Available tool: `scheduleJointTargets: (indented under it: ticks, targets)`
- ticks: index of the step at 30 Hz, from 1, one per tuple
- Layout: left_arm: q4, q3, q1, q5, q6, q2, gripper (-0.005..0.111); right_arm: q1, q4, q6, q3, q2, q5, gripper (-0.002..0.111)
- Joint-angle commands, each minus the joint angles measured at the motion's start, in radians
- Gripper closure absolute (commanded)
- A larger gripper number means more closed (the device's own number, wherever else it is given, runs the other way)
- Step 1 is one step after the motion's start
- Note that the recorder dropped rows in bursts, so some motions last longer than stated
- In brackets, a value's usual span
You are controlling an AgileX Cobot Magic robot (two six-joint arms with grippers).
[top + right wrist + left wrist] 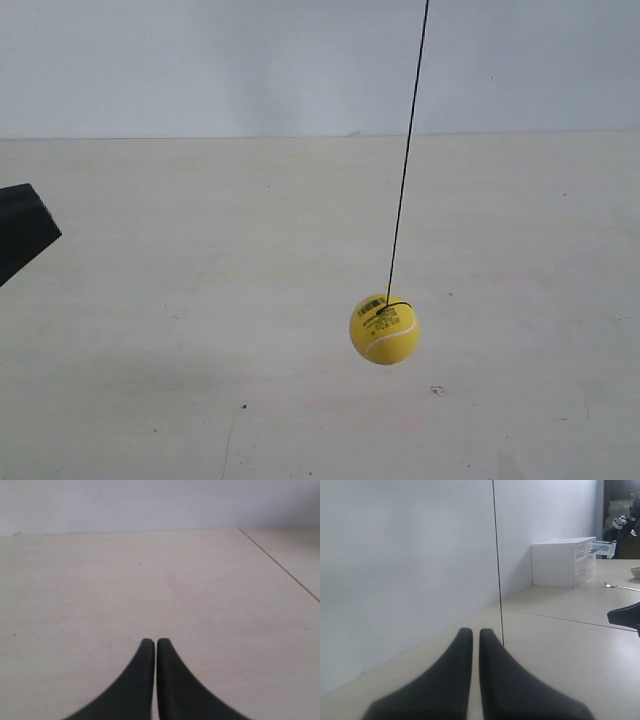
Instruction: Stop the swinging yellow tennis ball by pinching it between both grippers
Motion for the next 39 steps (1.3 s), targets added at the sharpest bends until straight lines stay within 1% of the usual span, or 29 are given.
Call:
scheduleJointTargets:
  ticks: [1, 10, 11, 13, 14, 20, 22, 24, 27, 28, 30, 31, 33, 34, 36, 39]
  targets:
    - [-0.002, 0.005, 0.001, -0.006, -0.009, -0.007, 0.102, 0.001, -0.005, -0.005, -0.001, -0.005, -0.001, 0.108]
    - [-0.002, 0.005, 0.001, -0.006, -0.009, -0.007, 0.102, 0.001, -0.005, -0.005, -0.001, -0.005, -0.001, 0.108]
    - [-0.002, 0.005, 0.001, -0.006, 0.005, -0.007, 0.102, 0.001, -0.005, -0.005, -0.001, -0.005, -0.001, 0.108]
    - [-0.013, 0.005, 0.001, 0.005, 0.107, -0.007, 0.102, 0.001, -0.005, -0.005, -0.001, -0.005, -0.001, 0.108]
    - [-0.008, 0.005, 0.001, 0.007, 0.131, -0.007, 0.102, 0.001, -0.005, -0.005, -0.001, -0.005, -0.001, 0.108]
    - [-0.016, 0.011, 0.001, -0.032, 0.132, -0.007, 0.102, 0.001, -0.003, -0.005, -0.001, -0.005, -0.001, 0.108]
    - [-0.080, 0.016, 0.001, -0.012, 0.161, -0.007, 0.102, 0.001, -0.003, -0.005, -0.001, -0.005, -0.001, 0.108]
    - [-0.178, 0.016, 0.001, 0.054, 0.164, -0.022, 0.102, 0.001, -0.003, -0.005, -0.001, -0.005, -0.001, 0.108]
    - [-0.300, 0.016, 0.001, 0.219, 0.191, -0.072, 0.102, 0.001, -0.003, -0.005, -0.001, -0.005, -0.001, 0.108]
    - [-0.360, 0.016, 0.001, 0.296, 0.213, -0.099, 0.102, 0.001, -0.003, -0.005, -0.001, -0.005, -0.001, 0.108]
    - [-0.446, 0.018, 0.001, 0.383, 0.292, -0.138, 0.102, 0.001, -0.003, -0.005, -0.001, -0.005, -0.001, 0.108]
    - [-0.495, 0.025, 0.001, 0.424, 0.373, -0.170, 0.102, 0.001, -0.003, -0.005, -0.001, -0.005, -0.001, 0.108]
    - [-0.582, 0.045, 0.001, 0.449, 0.494, -0.213, 0.102, 0.001, -0.003, -0.005, -0.001, -0.005, -0.001, 0.108]
    - [-0.642, 0.062, 0.001, 0.454, 0.583, -0.243, 0.102, 0.001, -0.003, -0.005, -0.001, -0.005, -0.001, 0.108]
    - [-0.709, 0.091, 0.008, 0.454, 0.693, -0.285, 0.102, 0.001, -0.003, -0.005, -0.001, -0.005, -0.001, 0.108]
    - [-0.770, 0.138, 0.045, 0.458, 0.792, -0.342, 0.102, 0.001, -0.003, -0.005, -0.001, -0.005, -0.001, 0.108]
